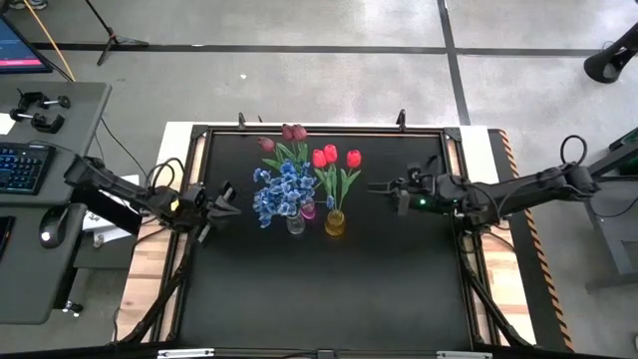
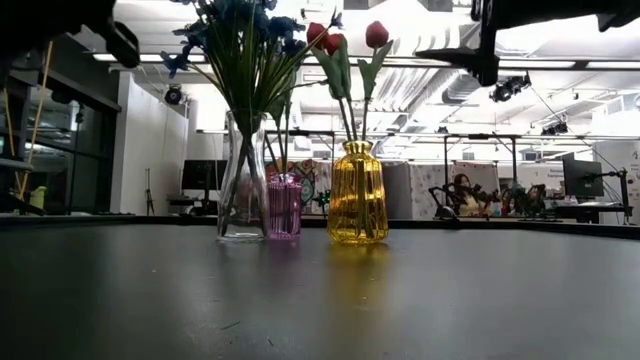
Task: Sort flowers into vase by color
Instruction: Return To Home Position
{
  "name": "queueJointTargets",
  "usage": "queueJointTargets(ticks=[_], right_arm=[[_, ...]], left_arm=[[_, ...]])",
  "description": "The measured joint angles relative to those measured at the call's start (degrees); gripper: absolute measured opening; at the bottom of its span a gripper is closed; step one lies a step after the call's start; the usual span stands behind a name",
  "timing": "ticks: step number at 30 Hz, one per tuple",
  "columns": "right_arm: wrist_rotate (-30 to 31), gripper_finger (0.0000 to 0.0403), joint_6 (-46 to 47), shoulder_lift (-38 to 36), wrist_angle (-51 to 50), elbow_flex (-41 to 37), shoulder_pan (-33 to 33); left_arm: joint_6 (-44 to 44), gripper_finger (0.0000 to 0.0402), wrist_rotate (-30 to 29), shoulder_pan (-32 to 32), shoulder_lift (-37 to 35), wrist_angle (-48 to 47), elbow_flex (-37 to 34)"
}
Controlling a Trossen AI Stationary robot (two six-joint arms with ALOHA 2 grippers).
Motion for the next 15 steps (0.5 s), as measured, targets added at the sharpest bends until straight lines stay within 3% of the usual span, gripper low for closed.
queueJointTargets(ticks=[4,9,15], right_arm=[[-4.9,0.0399,-1.3,1.6,-0.2,0.0,-0.2],[-14.7,0.0393,-3.7,0.8,-3.1,0.0,-1.4],[-25.3,0.0333,-8.9,-4.4,-19.6,0.0,-3.8]], left_arm=[[3.9,0.0000,1.6,3.7,-1.5,-1.8,-0.3],[0.1,0.0000,6.5,10.0,-3.1,-5.9,-0.3],[-7.6,0.0000,13.3,14.1,-3.4,-15.5,-0.3]])
